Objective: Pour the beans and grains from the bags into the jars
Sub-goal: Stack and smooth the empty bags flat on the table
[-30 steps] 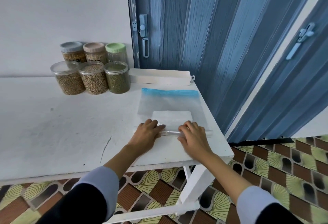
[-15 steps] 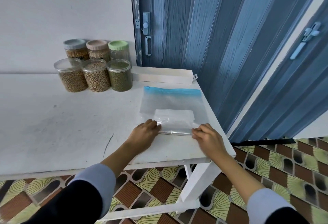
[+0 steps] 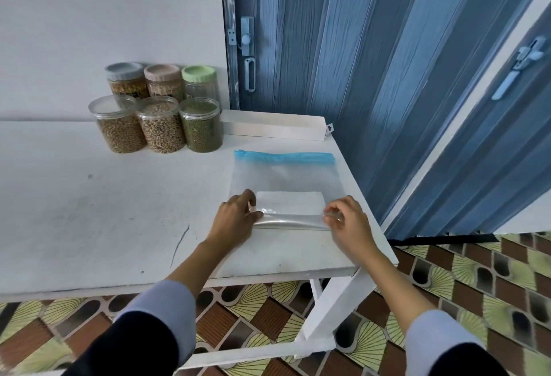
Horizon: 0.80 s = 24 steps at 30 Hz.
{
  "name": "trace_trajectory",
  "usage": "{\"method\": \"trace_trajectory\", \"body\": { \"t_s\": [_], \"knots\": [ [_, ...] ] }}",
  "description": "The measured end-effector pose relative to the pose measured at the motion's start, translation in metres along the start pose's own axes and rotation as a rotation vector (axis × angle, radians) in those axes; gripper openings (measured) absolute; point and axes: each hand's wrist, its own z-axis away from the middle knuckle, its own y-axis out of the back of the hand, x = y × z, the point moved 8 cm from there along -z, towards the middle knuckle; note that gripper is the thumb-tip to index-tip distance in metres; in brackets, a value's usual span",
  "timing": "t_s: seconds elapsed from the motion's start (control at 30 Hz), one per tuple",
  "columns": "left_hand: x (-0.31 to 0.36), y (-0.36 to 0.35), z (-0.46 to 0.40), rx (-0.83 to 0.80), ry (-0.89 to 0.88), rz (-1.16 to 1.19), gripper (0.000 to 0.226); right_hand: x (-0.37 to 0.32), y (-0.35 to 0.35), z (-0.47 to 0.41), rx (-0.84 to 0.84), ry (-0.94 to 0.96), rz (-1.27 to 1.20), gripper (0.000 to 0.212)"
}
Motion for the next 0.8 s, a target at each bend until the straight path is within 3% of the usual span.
{"method": "trace_trajectory", "body": {
  "t_s": [0.17,0.27,0.37,0.47,0.6,0.8],
  "knots": [
    [0.014,-0.008,-0.005,-0.033,-0.109,-0.366,0.015,-0.02,0.005,-0.002,0.094,0.205,0.273,0.02],
    [0.024,-0.008,-0.003,0.001,-0.153,-0.51,0.028,-0.017,0.003,0.0,0.032,0.26,0.299,0.036],
    [0.029,-0.011,0.012,0.003,-0.211,-0.455,0.033,-0.016,0.001,-0.003,0.024,0.254,0.287,0.018],
    [0.02,-0.01,0.013,0.027,-0.23,-0.295,0.026,-0.008,-0.006,-0.016,-0.042,0.104,0.216,0.016],
    [-0.003,-0.011,-0.006,0.042,-0.109,-0.078,0.017,-0.001,-0.009,-0.024,-0.088,-0.039,0.083,0.012],
    [-0.014,-0.02,-0.027,0.005,0.076,-0.115,0.019,-0.02,-0.016,-0.028,0.013,0.15,0.313,0.018]
  ]
}}
